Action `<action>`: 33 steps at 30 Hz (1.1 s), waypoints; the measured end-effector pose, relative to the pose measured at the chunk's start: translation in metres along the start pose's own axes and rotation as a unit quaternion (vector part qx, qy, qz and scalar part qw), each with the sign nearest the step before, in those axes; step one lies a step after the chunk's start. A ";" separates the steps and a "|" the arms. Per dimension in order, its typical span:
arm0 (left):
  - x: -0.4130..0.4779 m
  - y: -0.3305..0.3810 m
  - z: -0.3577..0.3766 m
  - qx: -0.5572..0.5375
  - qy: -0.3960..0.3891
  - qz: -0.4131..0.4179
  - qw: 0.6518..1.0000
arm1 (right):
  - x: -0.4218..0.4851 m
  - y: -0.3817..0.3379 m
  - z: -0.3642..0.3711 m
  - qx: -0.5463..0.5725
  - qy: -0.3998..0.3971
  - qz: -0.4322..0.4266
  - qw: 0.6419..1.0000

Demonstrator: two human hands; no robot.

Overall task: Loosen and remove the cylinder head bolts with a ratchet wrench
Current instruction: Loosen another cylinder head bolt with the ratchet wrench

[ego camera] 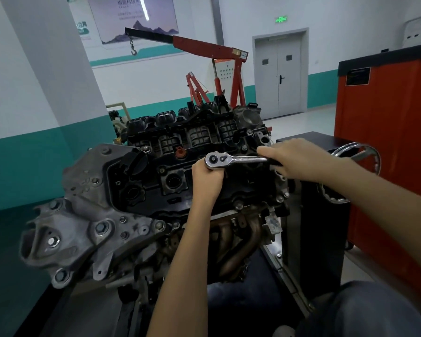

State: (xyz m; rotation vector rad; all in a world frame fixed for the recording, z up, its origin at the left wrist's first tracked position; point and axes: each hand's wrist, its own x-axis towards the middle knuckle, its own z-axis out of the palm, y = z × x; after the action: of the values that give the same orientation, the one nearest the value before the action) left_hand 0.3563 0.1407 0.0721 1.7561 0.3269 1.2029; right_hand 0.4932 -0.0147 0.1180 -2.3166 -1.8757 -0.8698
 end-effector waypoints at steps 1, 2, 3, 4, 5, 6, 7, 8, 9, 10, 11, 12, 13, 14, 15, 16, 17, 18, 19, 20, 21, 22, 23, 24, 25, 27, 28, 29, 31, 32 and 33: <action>-0.002 -0.001 0.001 -0.009 0.007 -0.002 1.000 | -0.007 -0.010 0.004 0.014 0.013 0.021 1.000; -0.003 -0.002 0.002 -0.014 0.012 -0.002 1.000 | -0.018 -0.023 0.011 0.045 0.026 0.050 0.997; -0.005 -0.002 0.004 -0.015 0.017 -0.001 1.000 | -0.030 -0.038 0.021 0.098 0.040 0.087 0.991; -0.006 -0.002 0.006 -0.014 0.024 0.001 1.000 | -0.042 -0.059 0.030 0.177 0.049 0.129 0.975; -0.006 -0.002 0.008 -0.010 0.032 0.001 0.999 | -0.050 -0.083 0.039 0.261 0.057 0.166 0.949; -0.006 -0.001 0.010 -0.003 0.039 0.000 0.999 | -0.053 -0.109 0.045 0.330 0.068 0.196 0.921; -0.004 -0.002 0.011 0.005 0.043 -0.001 0.999 | -0.051 -0.134 0.050 0.378 0.081 0.219 0.896; -0.003 -0.002 0.011 0.014 0.045 -0.004 0.999 | -0.046 -0.157 0.054 0.413 0.094 0.233 0.875; -0.002 -0.001 0.010 0.032 0.047 -0.008 0.998 | -0.041 -0.175 0.057 0.445 0.108 0.239 0.856; -0.001 -0.001 0.009 0.052 0.047 -0.009 0.998 | -0.036 -0.187 0.058 0.477 0.116 0.239 0.838; 0.000 0.000 0.007 0.063 0.044 -0.009 0.997 | -0.034 -0.189 0.058 0.499 0.113 0.238 0.826; 0.001 -0.002 0.006 0.056 0.039 -0.009 0.998 | -0.035 -0.183 0.056 0.504 0.100 0.235 0.825; 0.002 -0.003 0.005 0.038 0.031 -0.012 0.999 | -0.039 -0.169 0.055 0.491 0.083 0.227 0.837; 0.003 -0.005 0.003 0.026 0.016 -0.013 0.999 | -0.044 -0.150 0.053 0.471 0.062 0.214 0.854; 0.004 -0.006 0.002 0.025 -0.002 -0.009 1.000 | -0.049 -0.125 0.049 0.446 0.042 0.192 0.873; 0.005 -0.005 0.002 0.033 -0.023 0.001 0.999 | -0.050 -0.097 0.043 0.407 0.020 0.164 0.898; 0.006 -0.003 0.002 0.042 -0.040 0.010 0.998 | -0.046 -0.069 0.034 0.342 -0.002 0.134 0.930; 0.008 -0.001 0.002 0.052 -0.052 0.017 0.997 | -0.039 -0.043 0.023 0.249 -0.021 0.104 0.963; 0.010 -0.001 0.002 0.063 -0.057 0.024 0.996 | -0.029 -0.024 0.013 0.157 -0.026 0.074 0.985; 0.010 -0.002 0.002 0.067 -0.054 0.027 0.996 | -0.019 -0.011 0.005 0.093 -0.020 0.051 0.994; 0.010 -0.005 0.001 0.059 -0.040 0.023 0.997 | -0.012 -0.006 0.002 0.065 -0.007 0.037 0.997; 0.007 -0.006 0.001 0.038 -0.024 0.015 0.999 | -0.010 -0.008 0.003 0.062 0.005 0.042 0.997; 0.005 -0.008 0.001 0.017 -0.011 0.009 1.000 | -0.015 -0.016 0.010 0.076 0.017 0.062 0.995; 0.003 -0.010 0.002 0.003 -0.008 0.010 1.000 | -0.024 -0.029 0.018 0.110 0.031 0.092 0.989; 0.001 -0.010 0.003 0.001 -0.011 0.013 1.000 | -0.036 -0.047 0.029 0.165 0.048 0.125 0.977; -0.001 -0.005 0.007 0.005 -0.014 0.011 1.000 | -0.055 -0.094 0.048 0.324 0.083 0.190 0.923; -0.002 -0.003 0.009 0.008 -0.006 0.007 1.000 | -0.056 -0.119 0.054 0.388 0.101 0.219 0.890; -0.001 -0.003 0.010 0.007 0.007 0.000 1.000 | -0.053 -0.142 0.058 0.428 0.118 0.243 0.863; -0.002 -0.002 0.010 -0.013 0.028 -0.024 0.999 | -0.040 -0.182 0.064 0.475 0.135 0.283 0.822; -0.002 -0.001 0.010 -0.011 0.031 -0.027 0.999 | -0.035 -0.193 0.064 0.496 0.141 0.290 0.806; -0.001 -0.001 0.008 0.008 0.025 -0.020 0.999 | -0.032 -0.198 0.064 0.510 0.139 0.290 0.798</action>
State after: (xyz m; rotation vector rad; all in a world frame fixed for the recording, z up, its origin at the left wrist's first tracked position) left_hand 0.3628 0.1358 0.0699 1.7277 0.4009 1.2205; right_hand 0.3343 0.0331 -0.0113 -1.7028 -0.9561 -0.0319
